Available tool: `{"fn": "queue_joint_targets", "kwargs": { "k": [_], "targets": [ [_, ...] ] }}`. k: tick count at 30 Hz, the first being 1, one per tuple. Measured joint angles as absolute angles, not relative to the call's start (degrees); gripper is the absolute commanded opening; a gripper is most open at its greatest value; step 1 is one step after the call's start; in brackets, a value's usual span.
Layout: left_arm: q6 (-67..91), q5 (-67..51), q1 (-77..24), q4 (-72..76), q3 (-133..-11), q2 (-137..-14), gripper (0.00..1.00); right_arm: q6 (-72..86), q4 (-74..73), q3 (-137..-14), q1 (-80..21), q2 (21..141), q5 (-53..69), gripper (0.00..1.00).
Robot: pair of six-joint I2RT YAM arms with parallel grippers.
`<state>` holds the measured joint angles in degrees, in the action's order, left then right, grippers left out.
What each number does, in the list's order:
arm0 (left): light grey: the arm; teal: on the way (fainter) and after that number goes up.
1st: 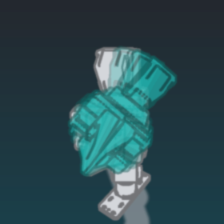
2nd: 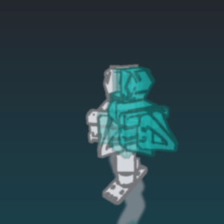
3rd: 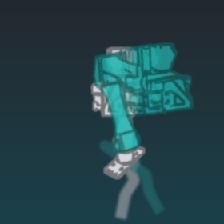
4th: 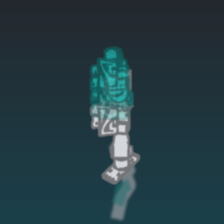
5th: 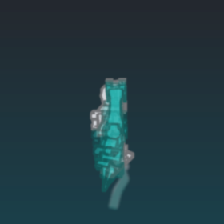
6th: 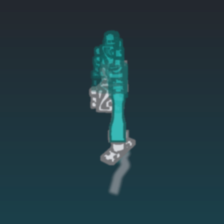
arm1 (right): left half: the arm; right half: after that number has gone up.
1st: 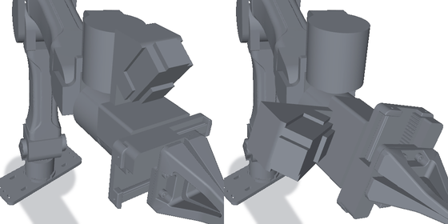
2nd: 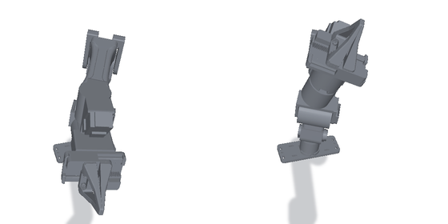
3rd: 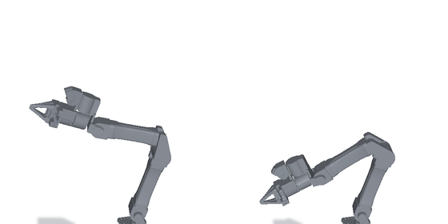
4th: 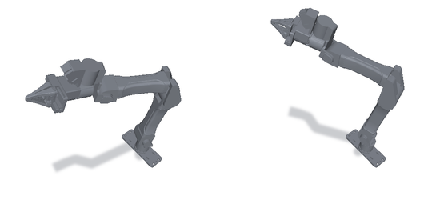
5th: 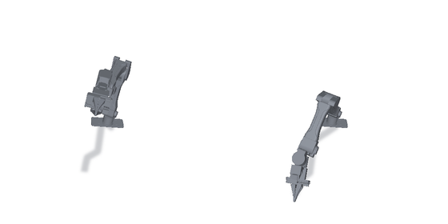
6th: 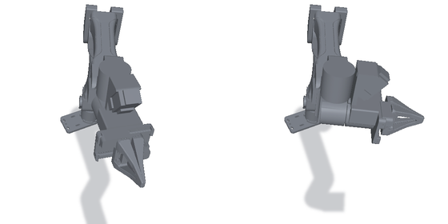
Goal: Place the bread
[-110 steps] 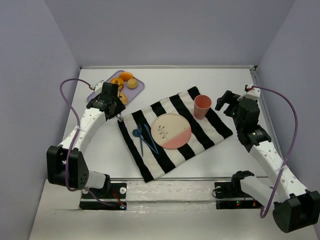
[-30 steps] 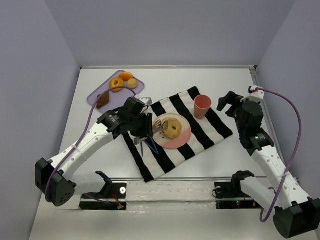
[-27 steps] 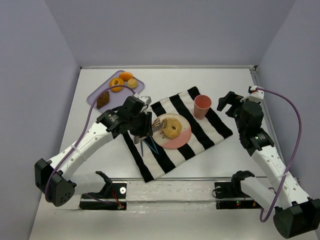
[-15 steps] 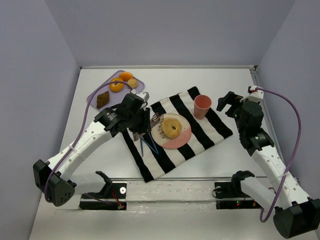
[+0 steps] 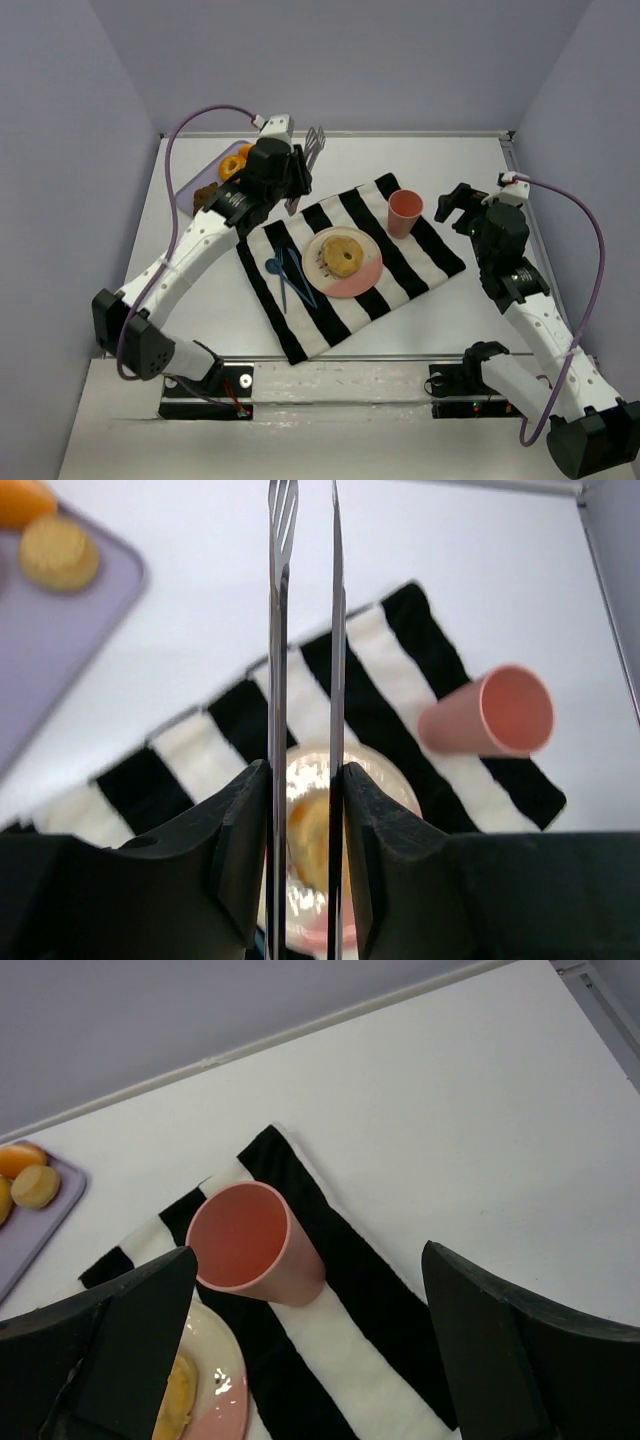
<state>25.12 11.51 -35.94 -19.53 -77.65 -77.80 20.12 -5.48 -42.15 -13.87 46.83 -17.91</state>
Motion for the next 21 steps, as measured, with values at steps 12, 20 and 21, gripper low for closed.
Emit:
{"fn": "queue_joint_targets", "kwargs": {
  "k": [12,20,21],
  "targets": [
    [-4.2,-4.5,-22.9,-8.5,-109.3,-119.8,0.55,18.2,-5.6,-42.2,-13.9,49.4,-20.2,1.00],
    [-14.8,-11.0,-23.2,-12.6,-124.2,-137.2,0.66,17.3,-5.6,-42.2,-13.9,51.2,-22.4,1.00],
    [-15.4,-11.2,-23.1,-12.7,-124.7,-138.1,0.66,17.2,-5.6,-42.2,-13.9,51.4,-22.6,1.00]
  ]
}}
